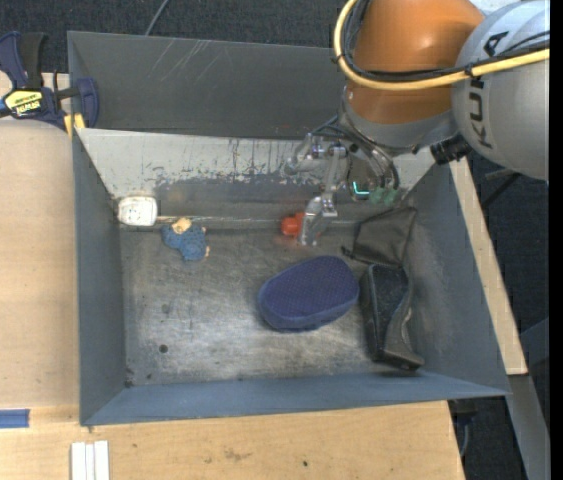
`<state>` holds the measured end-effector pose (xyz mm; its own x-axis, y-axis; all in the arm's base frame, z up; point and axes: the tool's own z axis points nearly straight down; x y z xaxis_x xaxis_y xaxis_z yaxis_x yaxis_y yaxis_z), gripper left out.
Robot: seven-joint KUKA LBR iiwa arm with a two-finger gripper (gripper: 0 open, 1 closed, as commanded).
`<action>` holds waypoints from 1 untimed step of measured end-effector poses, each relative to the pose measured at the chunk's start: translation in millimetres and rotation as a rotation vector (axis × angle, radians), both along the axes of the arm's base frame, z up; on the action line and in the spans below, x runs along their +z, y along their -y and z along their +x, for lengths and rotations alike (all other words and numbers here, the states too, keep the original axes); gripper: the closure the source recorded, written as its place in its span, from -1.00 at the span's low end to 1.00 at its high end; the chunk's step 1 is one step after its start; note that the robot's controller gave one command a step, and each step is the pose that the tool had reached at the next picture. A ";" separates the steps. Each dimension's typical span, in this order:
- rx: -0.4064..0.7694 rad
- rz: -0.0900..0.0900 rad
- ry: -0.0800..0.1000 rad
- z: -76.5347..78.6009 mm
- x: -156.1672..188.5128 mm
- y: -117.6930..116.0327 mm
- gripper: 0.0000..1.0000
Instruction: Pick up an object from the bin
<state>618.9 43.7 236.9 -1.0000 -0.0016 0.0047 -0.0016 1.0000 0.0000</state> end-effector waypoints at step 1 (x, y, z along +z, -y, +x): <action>0.119 -0.003 0.000 -45.0 -84.1 95.9 -1.00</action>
Offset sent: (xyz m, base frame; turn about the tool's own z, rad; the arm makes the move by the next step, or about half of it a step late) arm -0.0431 -0.0905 -0.0810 -0.1258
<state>573.9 -52.2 152.8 -0.9927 -0.1208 0.0051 -0.1208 0.9927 -0.0028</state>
